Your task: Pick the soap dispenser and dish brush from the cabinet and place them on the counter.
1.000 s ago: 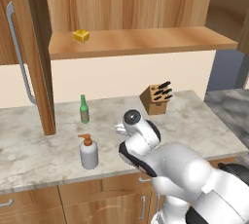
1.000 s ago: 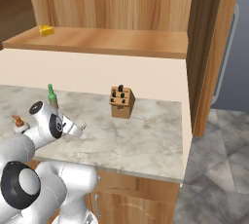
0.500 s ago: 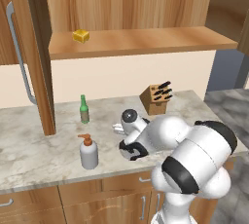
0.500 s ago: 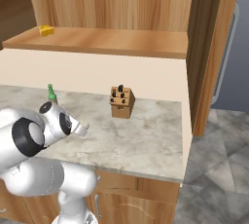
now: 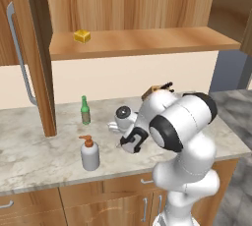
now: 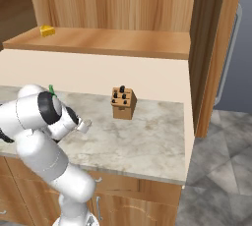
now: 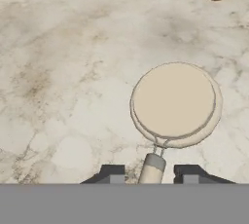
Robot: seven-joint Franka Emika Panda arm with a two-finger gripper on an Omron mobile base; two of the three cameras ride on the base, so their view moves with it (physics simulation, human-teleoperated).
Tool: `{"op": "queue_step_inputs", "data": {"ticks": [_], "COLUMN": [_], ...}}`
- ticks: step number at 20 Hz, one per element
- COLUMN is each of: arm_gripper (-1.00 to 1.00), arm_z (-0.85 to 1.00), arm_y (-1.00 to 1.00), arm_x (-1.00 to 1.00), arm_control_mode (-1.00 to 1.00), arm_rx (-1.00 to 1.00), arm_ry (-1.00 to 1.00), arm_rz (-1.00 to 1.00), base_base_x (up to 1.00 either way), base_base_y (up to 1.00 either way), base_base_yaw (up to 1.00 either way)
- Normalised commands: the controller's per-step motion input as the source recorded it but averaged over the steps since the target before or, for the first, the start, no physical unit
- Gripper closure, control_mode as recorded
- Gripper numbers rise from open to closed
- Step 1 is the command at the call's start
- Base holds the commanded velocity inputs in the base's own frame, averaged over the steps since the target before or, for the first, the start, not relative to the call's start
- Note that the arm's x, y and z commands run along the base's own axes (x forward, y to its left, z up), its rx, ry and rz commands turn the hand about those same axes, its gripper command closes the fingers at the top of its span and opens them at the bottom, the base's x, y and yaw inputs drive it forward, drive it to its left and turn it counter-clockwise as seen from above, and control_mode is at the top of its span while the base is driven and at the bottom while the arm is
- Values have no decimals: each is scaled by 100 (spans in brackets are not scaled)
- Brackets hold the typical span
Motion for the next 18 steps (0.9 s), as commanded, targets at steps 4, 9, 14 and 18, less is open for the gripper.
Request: {"op": "queue_step_inputs", "data": {"ticks": [4, 9, 14, 18], "arm_gripper": [-100, -100, -100, -100], "arm_z": [-49, -18, 0, 1], "arm_y": [13, 4, 0, -1], "arm_x": [44, 23, -1, -13], "arm_control_mode": [-100, -100, -100, -100], "arm_rx": [0, 0, 0, 1], "arm_ry": [6, 7, 3, 0], "arm_rz": [0, 0, 0, 0], "base_base_x": [0, 0, 0, 0], "base_base_y": [0, 0, 0, 0], "base_base_yaw": [0, 0, 0, 0]}}
